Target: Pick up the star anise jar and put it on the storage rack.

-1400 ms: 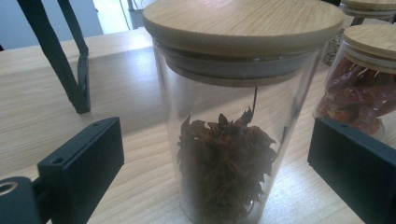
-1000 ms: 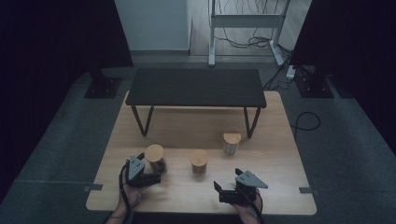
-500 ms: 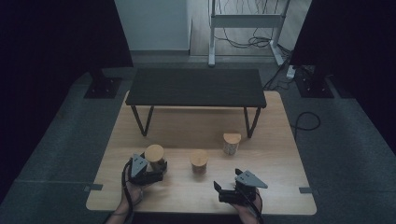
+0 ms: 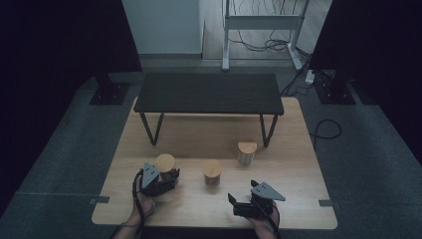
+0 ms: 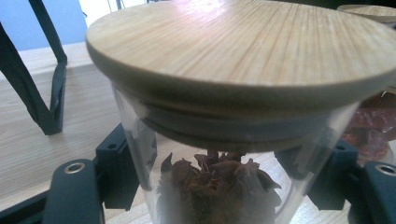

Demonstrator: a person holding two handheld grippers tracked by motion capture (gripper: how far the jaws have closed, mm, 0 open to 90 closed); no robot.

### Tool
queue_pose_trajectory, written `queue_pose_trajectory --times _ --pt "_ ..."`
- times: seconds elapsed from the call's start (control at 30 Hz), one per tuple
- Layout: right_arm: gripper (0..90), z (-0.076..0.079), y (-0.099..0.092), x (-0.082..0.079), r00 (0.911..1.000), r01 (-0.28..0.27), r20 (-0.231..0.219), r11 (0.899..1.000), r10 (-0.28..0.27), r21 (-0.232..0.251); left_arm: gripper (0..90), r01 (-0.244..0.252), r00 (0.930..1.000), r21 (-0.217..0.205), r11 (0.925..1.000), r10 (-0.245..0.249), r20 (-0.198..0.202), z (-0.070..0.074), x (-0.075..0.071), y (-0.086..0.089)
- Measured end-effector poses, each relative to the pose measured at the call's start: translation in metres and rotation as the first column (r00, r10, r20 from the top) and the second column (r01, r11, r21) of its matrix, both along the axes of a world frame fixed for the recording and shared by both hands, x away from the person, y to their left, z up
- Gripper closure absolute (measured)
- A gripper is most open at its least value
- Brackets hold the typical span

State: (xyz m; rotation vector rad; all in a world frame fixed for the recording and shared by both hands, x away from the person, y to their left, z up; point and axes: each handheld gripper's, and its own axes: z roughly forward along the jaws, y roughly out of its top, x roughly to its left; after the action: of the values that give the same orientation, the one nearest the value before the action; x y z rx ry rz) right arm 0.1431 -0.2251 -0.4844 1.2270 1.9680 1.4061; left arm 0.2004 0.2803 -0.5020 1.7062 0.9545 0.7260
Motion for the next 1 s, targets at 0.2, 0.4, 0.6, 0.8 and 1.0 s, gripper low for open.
queue_pose_trajectory --times 0.2,0.4,0.6,0.8,1.0 --pt "0.2 0.0000 0.0001 -0.0002 1.0000 0.004 -0.003 1.000 -0.004 0.000 26.2 -0.001 1.0000 0.000 1.0000 0.001 -0.005 0.0010 0.0001 -0.0003" --pt "0.4 -0.0001 0.0005 -0.0006 1.0000 0.006 -0.001 1.000 -0.006 0.000 26.2 -0.001 1.0000 0.001 1.0000 0.001 -0.006 0.0015 0.0003 -0.0002" --pt "0.5 -0.0003 -0.0001 -0.0008 0.9999 0.011 0.000 1.000 -0.011 0.001 26.2 -0.004 1.0000 0.003 1.0000 0.004 -0.005 0.0017 -0.0001 -0.0007" --pt "0.6 -0.0002 -0.0003 -0.0013 0.9999 0.016 0.001 1.000 -0.016 0.003 26.2 -0.016 0.9999 -0.012 0.9998 0.016 0.002 0.0025 -0.0013 0.0012" --pt "0.6 -0.0003 -0.0001 -0.0012 0.9999 0.015 0.001 1.000 -0.015 0.001 26.3 -0.026 0.9997 -0.026 0.9993 0.026 0.005 0.0040 -0.0027 0.0025"
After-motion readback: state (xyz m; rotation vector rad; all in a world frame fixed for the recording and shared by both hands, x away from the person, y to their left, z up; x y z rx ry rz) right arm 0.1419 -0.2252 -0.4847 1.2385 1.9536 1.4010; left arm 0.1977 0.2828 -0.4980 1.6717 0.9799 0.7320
